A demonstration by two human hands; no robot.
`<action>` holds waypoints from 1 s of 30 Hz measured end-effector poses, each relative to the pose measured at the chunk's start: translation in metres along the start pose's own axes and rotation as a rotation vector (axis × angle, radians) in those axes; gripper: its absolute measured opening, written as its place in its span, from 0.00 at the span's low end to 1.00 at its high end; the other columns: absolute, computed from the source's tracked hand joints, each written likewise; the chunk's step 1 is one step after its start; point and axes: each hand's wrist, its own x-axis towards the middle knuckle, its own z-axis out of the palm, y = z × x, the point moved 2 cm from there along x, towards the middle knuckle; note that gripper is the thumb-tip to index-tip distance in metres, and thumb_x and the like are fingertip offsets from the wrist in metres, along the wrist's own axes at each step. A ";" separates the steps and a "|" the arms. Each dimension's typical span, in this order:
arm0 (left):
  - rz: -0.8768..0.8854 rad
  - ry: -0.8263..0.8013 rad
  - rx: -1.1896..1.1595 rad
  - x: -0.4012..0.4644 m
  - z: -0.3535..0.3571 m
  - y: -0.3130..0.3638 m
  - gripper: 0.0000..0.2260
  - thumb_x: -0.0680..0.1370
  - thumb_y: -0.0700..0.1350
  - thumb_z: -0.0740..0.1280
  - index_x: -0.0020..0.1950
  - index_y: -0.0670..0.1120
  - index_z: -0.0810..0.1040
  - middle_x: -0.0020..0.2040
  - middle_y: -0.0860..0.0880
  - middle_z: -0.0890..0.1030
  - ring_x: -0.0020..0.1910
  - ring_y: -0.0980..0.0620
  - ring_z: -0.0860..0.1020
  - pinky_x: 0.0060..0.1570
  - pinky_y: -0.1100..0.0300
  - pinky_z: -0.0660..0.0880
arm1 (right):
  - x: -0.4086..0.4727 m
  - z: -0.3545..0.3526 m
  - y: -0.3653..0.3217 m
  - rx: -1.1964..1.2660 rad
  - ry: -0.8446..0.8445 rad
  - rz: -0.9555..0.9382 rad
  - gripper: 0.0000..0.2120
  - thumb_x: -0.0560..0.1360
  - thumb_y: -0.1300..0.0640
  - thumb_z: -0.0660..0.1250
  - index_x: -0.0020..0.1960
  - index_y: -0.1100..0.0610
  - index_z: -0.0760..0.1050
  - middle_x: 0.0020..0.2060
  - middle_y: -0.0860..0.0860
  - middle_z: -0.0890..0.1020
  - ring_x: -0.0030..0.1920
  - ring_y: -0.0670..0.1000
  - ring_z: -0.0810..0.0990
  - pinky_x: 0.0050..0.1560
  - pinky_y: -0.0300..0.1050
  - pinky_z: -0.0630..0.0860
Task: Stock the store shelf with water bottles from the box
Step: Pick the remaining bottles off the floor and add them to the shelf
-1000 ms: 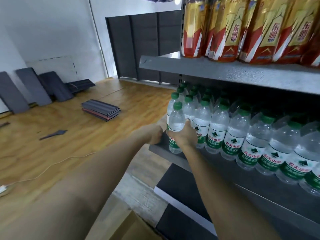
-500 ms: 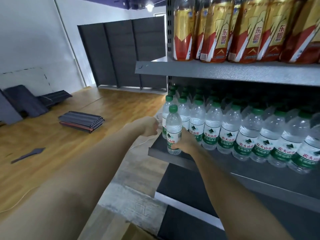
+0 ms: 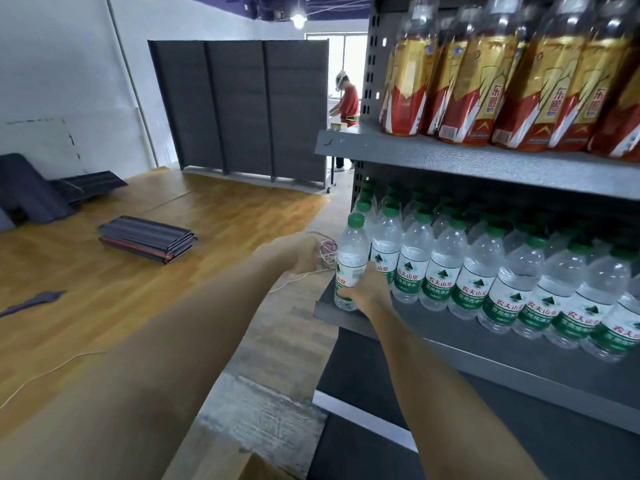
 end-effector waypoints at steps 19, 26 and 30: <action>-0.210 0.146 -0.816 0.088 0.052 0.018 0.42 0.47 0.63 0.78 0.59 0.62 0.68 0.61 0.48 0.76 0.60 0.42 0.74 0.59 0.43 0.74 | -0.005 -0.050 0.011 -0.132 -0.273 -0.002 0.18 0.70 0.57 0.78 0.48 0.54 0.69 0.40 0.44 0.72 0.46 0.49 0.72 0.33 0.34 0.64; -0.294 0.305 -0.839 0.079 0.040 0.042 0.47 0.44 0.65 0.73 0.62 0.50 0.77 0.56 0.47 0.79 0.57 0.44 0.77 0.54 0.47 0.78 | -0.004 -0.058 0.016 -0.242 -0.318 0.020 0.24 0.72 0.54 0.76 0.63 0.59 0.71 0.58 0.54 0.76 0.54 0.52 0.73 0.52 0.46 0.72; -0.263 0.354 -0.798 0.068 0.033 0.052 0.37 0.57 0.57 0.80 0.63 0.48 0.75 0.56 0.45 0.75 0.58 0.42 0.74 0.54 0.45 0.78 | -0.006 -0.060 0.015 -0.242 -0.316 0.023 0.22 0.72 0.53 0.76 0.61 0.57 0.71 0.58 0.53 0.76 0.54 0.53 0.74 0.55 0.49 0.73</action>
